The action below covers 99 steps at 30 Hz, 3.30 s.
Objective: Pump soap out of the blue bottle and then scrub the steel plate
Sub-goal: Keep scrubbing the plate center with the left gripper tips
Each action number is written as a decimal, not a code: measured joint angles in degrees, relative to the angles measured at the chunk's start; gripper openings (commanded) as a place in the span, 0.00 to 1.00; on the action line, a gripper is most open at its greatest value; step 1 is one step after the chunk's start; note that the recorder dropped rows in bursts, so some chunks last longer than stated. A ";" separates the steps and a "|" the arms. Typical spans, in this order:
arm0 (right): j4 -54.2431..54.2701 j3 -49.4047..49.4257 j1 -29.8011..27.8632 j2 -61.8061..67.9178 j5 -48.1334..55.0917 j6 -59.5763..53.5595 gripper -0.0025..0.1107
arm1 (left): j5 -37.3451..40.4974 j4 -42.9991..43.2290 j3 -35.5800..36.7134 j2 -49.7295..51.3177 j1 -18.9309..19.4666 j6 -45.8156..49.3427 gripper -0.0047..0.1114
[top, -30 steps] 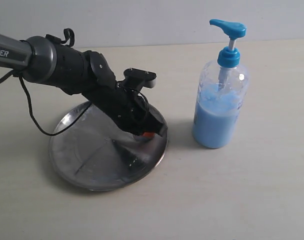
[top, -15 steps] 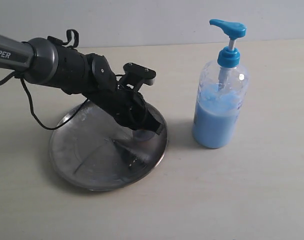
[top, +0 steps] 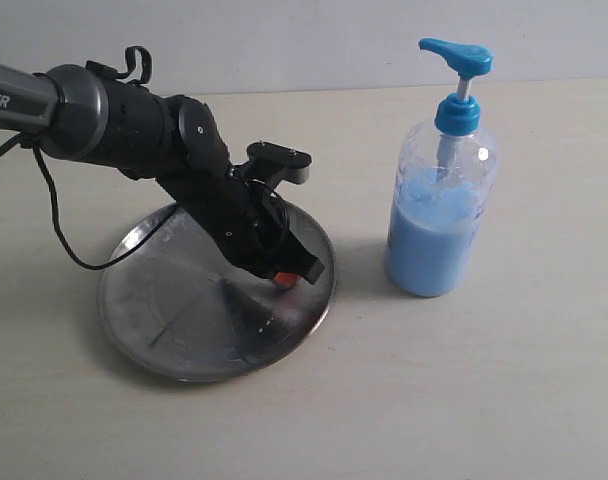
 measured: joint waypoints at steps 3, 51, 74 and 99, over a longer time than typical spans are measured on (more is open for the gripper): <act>0.12 0.00 0.00 0.00 0.00 0.00 0.02 | 0.28 -1.38 0.00 0.00 0.20 0.00 0.04; 0.12 0.00 0.00 0.00 0.00 0.00 0.02 | -1.57 9.51 -0.85 0.66 0.14 -0.16 0.04; 0.12 0.00 0.00 0.00 -0.37 0.00 0.02 | -5.31 -1.91 -0.29 0.87 0.32 -0.06 0.04; 0.12 0.00 0.00 0.00 -0.37 0.00 0.02 | -9.99 17.29 -0.96 2.43 -0.24 -8.43 0.04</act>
